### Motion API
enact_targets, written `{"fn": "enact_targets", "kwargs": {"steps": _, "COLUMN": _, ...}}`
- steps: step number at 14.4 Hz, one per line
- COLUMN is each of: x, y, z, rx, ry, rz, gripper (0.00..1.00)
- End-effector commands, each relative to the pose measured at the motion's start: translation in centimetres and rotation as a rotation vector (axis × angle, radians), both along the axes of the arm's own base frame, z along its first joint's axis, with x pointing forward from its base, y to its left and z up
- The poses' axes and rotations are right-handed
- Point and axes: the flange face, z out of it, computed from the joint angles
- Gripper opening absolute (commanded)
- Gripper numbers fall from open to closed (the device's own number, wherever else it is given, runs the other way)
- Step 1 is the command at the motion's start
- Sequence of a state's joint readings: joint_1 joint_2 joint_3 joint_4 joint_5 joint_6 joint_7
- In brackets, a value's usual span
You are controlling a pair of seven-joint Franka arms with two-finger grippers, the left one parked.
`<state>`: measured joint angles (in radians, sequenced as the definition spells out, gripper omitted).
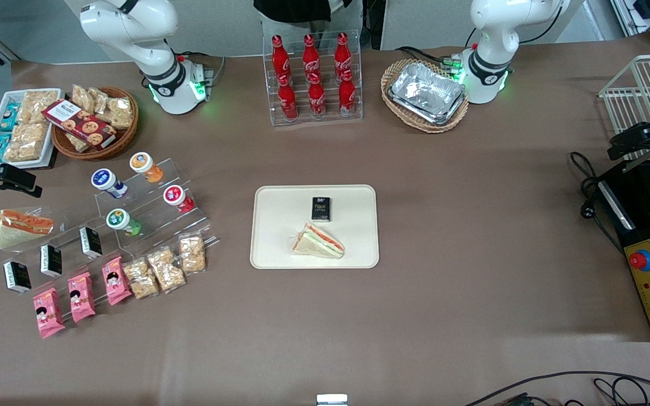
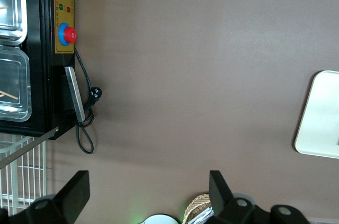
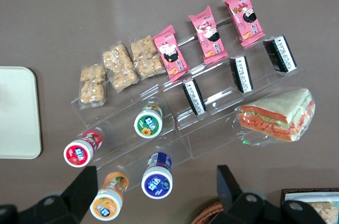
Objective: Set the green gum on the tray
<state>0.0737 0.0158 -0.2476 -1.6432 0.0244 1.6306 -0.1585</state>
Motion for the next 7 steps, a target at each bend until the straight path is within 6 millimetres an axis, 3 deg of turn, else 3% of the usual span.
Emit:
{"fn": "enact_targets", "kwargs": {"steps": 1, "x": -0.4, "y": 0.4, "z": -0.5, "rx": 0.012, "ry": 0.021, "rz": -0.008, "gripper": 1.0}}
{"fn": "enact_targets", "kwargs": {"steps": 5, "x": -2.0, "y": 0.7, "z": -2.4, "rx": 0.026, "ry": 0.026, "rz": -0.007, "gripper": 1.0}}
{"fn": "enact_targets", "kwargs": {"steps": 7, "x": -3.5, "y": 0.9, "z": -4.4, "rx": 0.032, "ry": -0.014, "rz": -0.008, "gripper": 1.0}}
